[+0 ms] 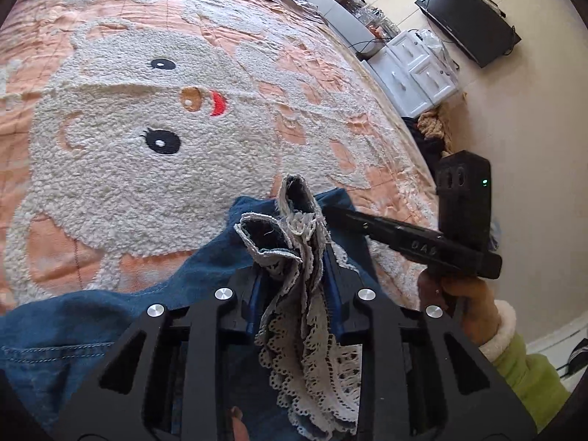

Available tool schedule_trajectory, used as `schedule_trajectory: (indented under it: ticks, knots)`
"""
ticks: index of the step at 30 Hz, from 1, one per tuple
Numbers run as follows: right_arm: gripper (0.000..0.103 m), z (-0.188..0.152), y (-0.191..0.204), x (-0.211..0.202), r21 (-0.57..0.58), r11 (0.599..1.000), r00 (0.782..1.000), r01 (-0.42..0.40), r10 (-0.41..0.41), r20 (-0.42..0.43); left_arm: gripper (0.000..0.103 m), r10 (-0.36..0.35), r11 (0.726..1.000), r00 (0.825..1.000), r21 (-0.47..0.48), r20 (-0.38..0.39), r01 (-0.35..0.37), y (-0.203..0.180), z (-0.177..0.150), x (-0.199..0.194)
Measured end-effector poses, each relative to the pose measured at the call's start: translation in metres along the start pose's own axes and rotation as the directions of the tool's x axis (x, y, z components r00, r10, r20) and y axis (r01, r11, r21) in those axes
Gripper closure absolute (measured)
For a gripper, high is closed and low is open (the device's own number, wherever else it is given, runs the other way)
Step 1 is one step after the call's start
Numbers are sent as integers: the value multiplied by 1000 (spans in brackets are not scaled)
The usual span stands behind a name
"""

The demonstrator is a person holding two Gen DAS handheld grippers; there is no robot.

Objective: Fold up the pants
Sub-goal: 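Lift the lace-trimmed leg with both tools and fold it over the pants, then lay the folded leg flat with the left tool and open both tools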

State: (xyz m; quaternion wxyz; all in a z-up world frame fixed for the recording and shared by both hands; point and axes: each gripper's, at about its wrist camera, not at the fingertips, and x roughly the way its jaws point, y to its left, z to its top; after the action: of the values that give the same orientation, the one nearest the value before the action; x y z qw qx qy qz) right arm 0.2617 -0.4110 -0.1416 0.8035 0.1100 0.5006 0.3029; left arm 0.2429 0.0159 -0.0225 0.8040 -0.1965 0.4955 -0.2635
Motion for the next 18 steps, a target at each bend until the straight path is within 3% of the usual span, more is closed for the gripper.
schedule_trajectory:
  ticks: [2, 4, 7, 11, 13, 18]
  knots:
    - [90, -2, -1, 1, 5, 999, 999, 34, -34, 19, 83, 53, 998, 999, -17, -7, -53, 7, -2, 5]
    - [83, -5, 2, 8, -29, 996, 996, 87, -87, 2, 79, 60, 997, 998, -46, -13, -60, 14, -3, 11]
    - [58, -11, -1, -8, -9, 998, 997, 60, -60, 44, 67, 38, 997, 999, -68, 12, -37, 17, -8, 4]
    - [52, -34, 11, -57, -104, 992, 986, 71, -54, 158, 55, 33, 997, 999, -73, 43, -30, 10, -24, -21]
    - [47, -55, 23, -75, -191, 981, 986, 43, -10, 166, 51, 27, 996, 998, -82, 54, -22, 4, -37, -33]
    - [46, -118, 58, -102, -436, 897, 983, 73, 9, 183, 50, 16, 995, 999, -100, 36, -13, -14, -83, -50]
